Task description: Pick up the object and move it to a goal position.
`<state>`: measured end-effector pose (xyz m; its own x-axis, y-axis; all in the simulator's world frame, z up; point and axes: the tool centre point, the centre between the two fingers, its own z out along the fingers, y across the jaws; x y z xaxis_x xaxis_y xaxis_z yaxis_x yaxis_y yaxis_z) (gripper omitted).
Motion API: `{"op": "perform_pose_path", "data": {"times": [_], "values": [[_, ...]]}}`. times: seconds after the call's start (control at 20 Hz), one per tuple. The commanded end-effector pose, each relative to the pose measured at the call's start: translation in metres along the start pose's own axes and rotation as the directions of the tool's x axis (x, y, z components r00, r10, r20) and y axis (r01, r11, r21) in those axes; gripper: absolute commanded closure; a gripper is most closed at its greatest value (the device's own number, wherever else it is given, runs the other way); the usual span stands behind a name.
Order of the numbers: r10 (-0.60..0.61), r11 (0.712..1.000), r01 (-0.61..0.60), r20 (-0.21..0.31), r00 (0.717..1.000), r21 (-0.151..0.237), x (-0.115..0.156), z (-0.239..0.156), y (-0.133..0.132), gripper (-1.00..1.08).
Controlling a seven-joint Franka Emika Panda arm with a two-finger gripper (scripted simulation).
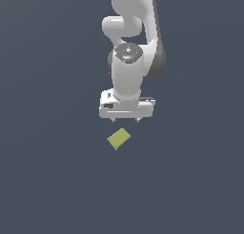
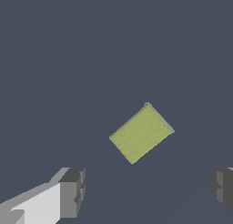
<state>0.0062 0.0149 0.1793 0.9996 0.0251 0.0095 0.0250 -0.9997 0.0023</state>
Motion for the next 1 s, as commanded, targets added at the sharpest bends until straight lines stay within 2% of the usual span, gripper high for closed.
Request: {"op": "perform_pose_path", "data": {"times": [0.0, 0.5, 0.95], "values": [[0.000, 1.000, 0.000, 0.000, 1.000, 0.000, 0.000, 0.000, 0.000, -0.92], [0.041, 0.999, -0.042, 0.007, 0.999, 0.033, -0.003, -0.004, -0.011, -0.92], [0.070, 0.997, -0.070, 0.008, 0.998, 0.033, -0.002, 0.001, -0.009, -0.92]]}}
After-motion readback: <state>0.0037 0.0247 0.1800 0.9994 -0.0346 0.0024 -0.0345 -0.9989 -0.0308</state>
